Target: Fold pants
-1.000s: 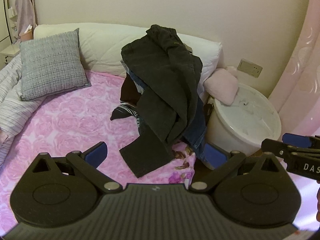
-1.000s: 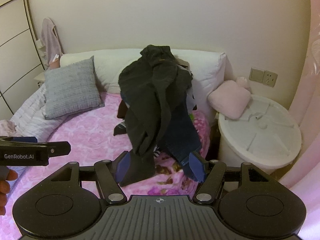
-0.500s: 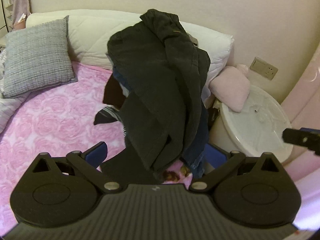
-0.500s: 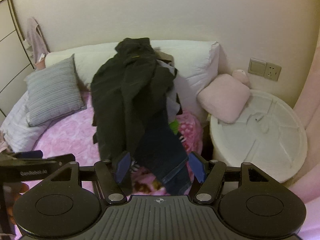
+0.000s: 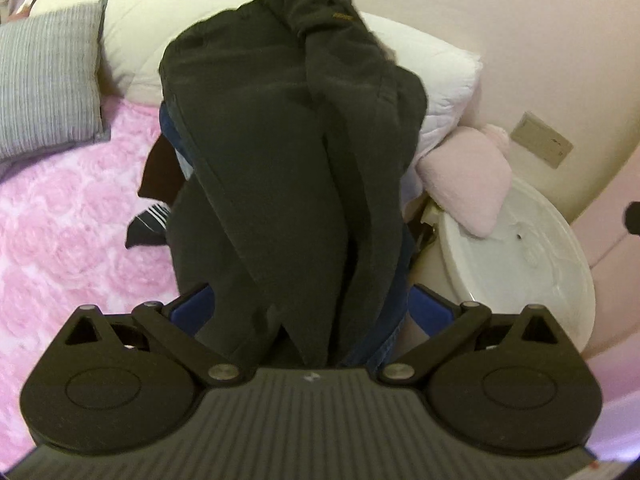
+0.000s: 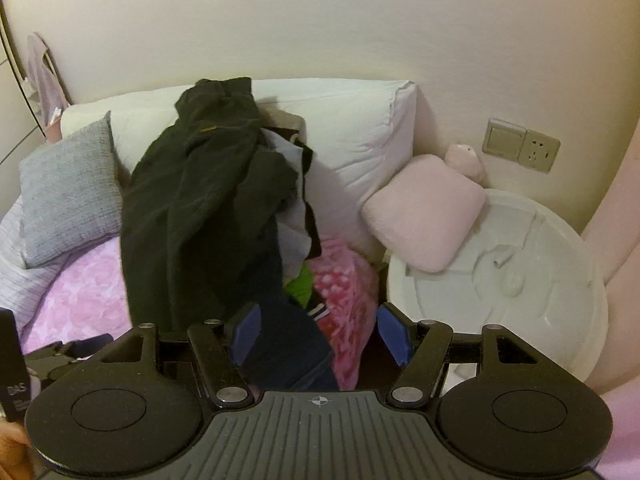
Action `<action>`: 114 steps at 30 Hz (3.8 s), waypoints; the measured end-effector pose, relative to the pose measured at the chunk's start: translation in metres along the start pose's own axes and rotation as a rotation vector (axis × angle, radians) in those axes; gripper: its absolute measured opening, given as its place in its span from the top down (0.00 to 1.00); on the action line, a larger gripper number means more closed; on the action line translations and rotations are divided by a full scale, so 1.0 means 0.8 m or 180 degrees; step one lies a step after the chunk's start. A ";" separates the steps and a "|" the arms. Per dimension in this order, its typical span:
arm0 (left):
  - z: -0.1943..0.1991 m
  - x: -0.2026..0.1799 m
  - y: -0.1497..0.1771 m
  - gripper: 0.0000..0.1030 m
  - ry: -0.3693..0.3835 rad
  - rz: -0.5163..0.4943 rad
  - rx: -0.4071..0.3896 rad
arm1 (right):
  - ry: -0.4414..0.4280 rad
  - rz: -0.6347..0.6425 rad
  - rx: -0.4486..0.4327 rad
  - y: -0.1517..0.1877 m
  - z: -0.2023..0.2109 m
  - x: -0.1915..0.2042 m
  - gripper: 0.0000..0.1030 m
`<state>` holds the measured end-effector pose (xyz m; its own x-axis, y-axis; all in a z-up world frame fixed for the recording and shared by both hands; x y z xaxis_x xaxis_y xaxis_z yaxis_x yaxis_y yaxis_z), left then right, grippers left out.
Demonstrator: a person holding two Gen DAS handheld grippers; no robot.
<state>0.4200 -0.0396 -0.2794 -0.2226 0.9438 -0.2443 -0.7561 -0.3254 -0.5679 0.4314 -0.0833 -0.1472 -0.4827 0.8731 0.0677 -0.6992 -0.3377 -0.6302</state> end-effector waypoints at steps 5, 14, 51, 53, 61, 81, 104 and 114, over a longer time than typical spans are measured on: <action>-0.035 0.005 -0.006 0.01 -0.0034 0.0258 0.0001 | 0.0041 0.0034 0.0087 -0.008 -0.022 -0.013 0.39; -0.047 0.007 -0.033 0.76 -0.0229 0.0284 -0.0126 | 0.0058 0.0073 0.0133 -0.027 -0.054 -0.019 0.39; 0.482 0.239 -0.047 0.87 -0.2316 -0.0611 -0.1499 | -0.2316 -0.0048 0.0506 -0.044 -0.111 0.279 0.39; 0.490 0.282 0.003 0.86 -0.2344 -0.0580 -0.1150 | -0.2425 0.0080 0.0575 -0.016 -0.089 0.308 0.40; 0.556 0.424 0.287 0.59 -0.2827 0.0877 -0.0078 | -0.2687 0.0884 0.1063 0.166 0.006 0.415 0.40; 0.742 0.345 0.622 0.51 -0.3217 0.3289 -0.0261 | -0.3011 0.2586 0.1606 0.463 0.168 0.568 0.40; 0.686 0.321 0.602 0.50 -0.3324 0.3850 -0.0303 | -0.3153 0.3253 0.1754 0.465 0.126 0.603 0.40; 0.688 0.387 0.640 0.50 -0.3119 0.3766 -0.0086 | -0.2857 0.2909 0.1693 0.477 0.100 0.622 0.40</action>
<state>-0.3748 0.1182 -0.2133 -0.9820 -0.1848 0.0390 0.1487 -0.8838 -0.4436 -0.1177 0.1945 -0.2918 -0.9018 -0.1822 0.3919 0.0286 -0.9300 -0.3664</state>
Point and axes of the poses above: each gripper's, at about its wrist camera, not at the fingertips, and z roughly against the way its jaws point, x to its left, y to its underside, the point moved 10 cm from there along -z, roughly the way its jaws point, and after that the axes turned 7 degrees about z, right-handed, at the moved point
